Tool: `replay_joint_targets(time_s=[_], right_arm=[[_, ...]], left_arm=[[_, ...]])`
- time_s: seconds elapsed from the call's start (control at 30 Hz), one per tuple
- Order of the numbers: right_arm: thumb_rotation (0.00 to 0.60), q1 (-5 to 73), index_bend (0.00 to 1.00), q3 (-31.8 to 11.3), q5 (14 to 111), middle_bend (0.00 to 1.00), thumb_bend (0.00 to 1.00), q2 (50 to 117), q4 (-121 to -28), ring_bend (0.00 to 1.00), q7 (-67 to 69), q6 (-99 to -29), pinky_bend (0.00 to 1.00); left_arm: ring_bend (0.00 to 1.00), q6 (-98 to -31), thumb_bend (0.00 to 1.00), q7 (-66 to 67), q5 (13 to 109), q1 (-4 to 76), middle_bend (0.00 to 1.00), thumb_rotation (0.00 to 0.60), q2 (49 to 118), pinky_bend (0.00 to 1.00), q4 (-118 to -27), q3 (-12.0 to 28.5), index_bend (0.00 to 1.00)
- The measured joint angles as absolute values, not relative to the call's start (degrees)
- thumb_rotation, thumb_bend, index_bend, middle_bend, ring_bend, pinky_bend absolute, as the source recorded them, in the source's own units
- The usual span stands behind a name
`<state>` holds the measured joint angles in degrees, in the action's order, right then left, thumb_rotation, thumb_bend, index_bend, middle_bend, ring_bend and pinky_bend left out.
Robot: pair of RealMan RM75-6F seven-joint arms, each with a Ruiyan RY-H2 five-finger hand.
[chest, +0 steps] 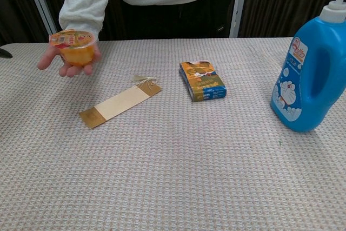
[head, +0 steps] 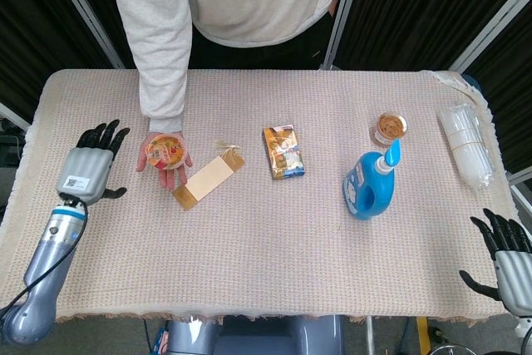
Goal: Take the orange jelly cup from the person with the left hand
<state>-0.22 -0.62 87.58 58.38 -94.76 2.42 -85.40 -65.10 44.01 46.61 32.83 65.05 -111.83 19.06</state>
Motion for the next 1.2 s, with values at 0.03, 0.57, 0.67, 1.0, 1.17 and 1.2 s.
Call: replay_joint_targets(time_s=[0.03, 0.57, 0.67, 1.0, 1.17, 1.2], right_arm=[[0.6, -0.2, 0.12, -0.6, 87.5, 0.0, 0.11, 58.3, -94.8, 0.0, 2.5, -85.3, 0.0], [0.6, -0.4, 0.12, -0.4, 86.7, 0.0, 0.11, 57.5, -95.6, 0.0, 3.0, -84.7, 0.0], [0.6, -0.4, 0.12, -0.4, 86.6, 0.0, 0.11, 57.4, -95.5, 0.0, 3.1, -84.6, 0.0], [0.6, -0.4, 0.12, -0.4, 86.5, 0.0, 0.11, 57.4, -95.5, 0.0, 3.1, -84.6, 0.0], [0.6, -0.4, 0.12, -0.5, 86.5, 0.0, 0.11, 57.5, -95.6, 0.0, 2.7, -84.7, 0.0], [0.6, -0.4, 0.12, -0.5, 86.4, 0.0, 0.11, 57.5, -95.6, 0.0, 2.6, -84.7, 0.0]], left_arm=[[0.02, -65.0, 0.1, 45.6, 44.2, 34.4, 0.0, 0.6, 65.8, 0.13, -111.5, 19.7, 0.1], [0.11, -70.9, 0.13, 64.4, 15.7, 54.7, 0.08, 0.6, 78.8, 0.21, -104.3, 24.0, 0.2], [0.17, -72.4, 0.17, 65.5, 12.9, 56.8, 0.14, 0.6, 80.6, 0.26, -103.2, 24.2, 0.25], [0.5, -75.0, 0.49, 64.2, 13.1, 58.6, 0.53, 0.6, 82.9, 0.53, -101.9, 23.8, 0.71], [0.53, -76.6, 0.53, 61.2, 19.5, 58.0, 0.56, 0.6, 82.7, 0.55, -103.6, 22.2, 0.76], [0.53, -77.0, 0.53, 60.6, 20.8, 57.7, 0.57, 0.6, 82.4, 0.55, -104.2, 22.0, 0.77]])
